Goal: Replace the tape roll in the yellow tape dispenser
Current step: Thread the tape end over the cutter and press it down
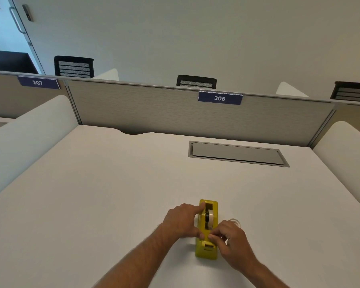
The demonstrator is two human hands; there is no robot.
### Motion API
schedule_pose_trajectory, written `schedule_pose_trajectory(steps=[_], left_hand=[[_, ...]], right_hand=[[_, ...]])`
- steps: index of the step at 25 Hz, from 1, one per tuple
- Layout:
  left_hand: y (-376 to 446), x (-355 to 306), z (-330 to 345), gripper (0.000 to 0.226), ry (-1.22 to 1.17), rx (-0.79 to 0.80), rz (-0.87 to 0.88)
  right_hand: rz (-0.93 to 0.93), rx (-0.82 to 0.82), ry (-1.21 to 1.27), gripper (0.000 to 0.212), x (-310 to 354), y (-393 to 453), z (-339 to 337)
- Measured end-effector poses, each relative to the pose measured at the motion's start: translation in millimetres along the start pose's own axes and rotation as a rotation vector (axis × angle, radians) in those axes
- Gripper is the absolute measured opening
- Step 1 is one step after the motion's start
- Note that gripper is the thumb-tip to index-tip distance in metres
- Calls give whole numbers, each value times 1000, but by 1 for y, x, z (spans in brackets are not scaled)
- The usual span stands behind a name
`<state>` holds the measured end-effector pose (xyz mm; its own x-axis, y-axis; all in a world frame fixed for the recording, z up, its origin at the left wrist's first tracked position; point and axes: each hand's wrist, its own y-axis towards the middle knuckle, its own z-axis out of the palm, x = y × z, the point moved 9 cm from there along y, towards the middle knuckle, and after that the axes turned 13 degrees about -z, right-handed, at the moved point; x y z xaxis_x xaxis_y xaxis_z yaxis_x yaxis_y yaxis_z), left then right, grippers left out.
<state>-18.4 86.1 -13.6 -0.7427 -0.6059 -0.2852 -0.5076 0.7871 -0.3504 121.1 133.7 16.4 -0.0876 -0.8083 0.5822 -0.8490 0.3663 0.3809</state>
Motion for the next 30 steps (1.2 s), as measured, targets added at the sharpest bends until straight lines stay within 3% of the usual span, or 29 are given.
schedule_pose_trajectory(steps=[22,30], left_hand=[[5,4,6,104,-52,10,-30],[9,5,9,106,-56,2,-36]], right_hand=[[-202,-6,-52,9,17,-15,-2],[-265,80,-184,23,27,-23,-2]])
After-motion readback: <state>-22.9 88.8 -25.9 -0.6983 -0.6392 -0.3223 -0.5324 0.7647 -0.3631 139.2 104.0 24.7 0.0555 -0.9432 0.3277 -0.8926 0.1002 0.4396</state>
